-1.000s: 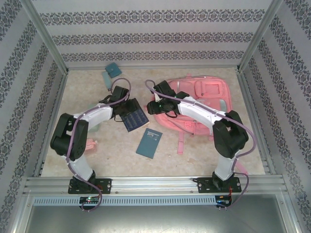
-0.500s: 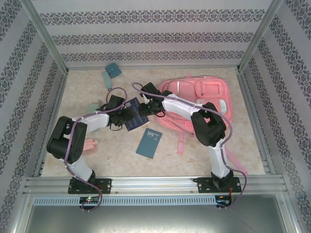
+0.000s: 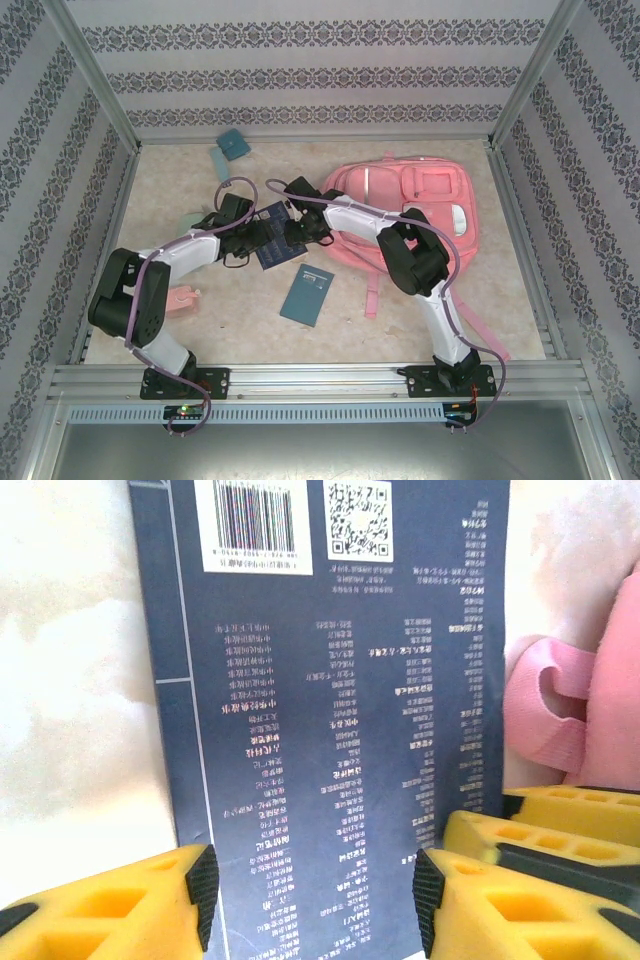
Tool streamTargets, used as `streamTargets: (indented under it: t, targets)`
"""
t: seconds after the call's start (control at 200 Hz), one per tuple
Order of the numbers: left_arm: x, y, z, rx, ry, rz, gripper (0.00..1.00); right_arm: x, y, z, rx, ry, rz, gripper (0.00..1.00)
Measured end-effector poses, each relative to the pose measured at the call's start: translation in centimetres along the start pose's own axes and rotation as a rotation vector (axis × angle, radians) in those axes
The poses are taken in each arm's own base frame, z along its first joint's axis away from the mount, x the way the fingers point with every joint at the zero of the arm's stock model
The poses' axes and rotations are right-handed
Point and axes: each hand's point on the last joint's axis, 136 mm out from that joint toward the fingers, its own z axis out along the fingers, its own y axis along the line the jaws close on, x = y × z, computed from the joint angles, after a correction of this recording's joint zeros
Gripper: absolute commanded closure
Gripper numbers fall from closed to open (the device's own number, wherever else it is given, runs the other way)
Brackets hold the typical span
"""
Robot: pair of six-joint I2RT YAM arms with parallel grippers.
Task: Pack the student bag
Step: Pick up the book at the center of the table.
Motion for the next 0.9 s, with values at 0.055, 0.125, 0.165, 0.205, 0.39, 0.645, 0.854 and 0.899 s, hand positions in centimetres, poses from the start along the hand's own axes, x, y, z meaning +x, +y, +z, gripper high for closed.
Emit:
streamTargets:
  t: [0.055, 0.125, 0.165, 0.205, 0.39, 0.645, 0.854, 0.899]
  targets:
    - [0.1, 0.1, 0.1, -0.003, 0.003, -0.001, 0.44, -0.1, 0.0, 0.0, 0.000, -0.001, 0.000, 0.63]
    - [0.7, 0.8, 0.8, -0.022, 0.022, -0.004, 0.44, -0.1, 0.0, 0.0, 0.000, -0.001, 0.000, 0.64]
    - [1.0, 1.2, 1.2, -0.036, 0.034, -0.006, 0.44, -0.1, 0.0, 0.0, 0.001, -0.001, 0.000, 0.64]
    - [1.3, 1.7, 1.7, -0.051, 0.047, -0.009, 0.45, -0.1, 0.0, 0.0, 0.001, 0.000, 0.000, 0.65]
    - [1.4, 2.2, 2.1, -0.071, 0.053, -0.013, 0.44, 0.0, 0.0, 0.0, 0.002, 0.001, -0.001, 0.65]
    - [1.5, 2.1, 2.2, -0.055, 0.063, -0.018, 0.45, 0.0, 0.3, 0.0, -0.016, 0.006, 0.000, 0.69]
    - [1.5, 2.1, 2.2, -0.028, 0.067, -0.043, 0.45, 0.3, 0.9, 0.0, -0.059, 0.025, 0.005, 0.70]
    - [1.5, 2.0, 2.1, -0.018, 0.064, -0.042, 0.45, 0.3, 1.1, 0.0, -0.070, 0.032, 0.006, 0.70]
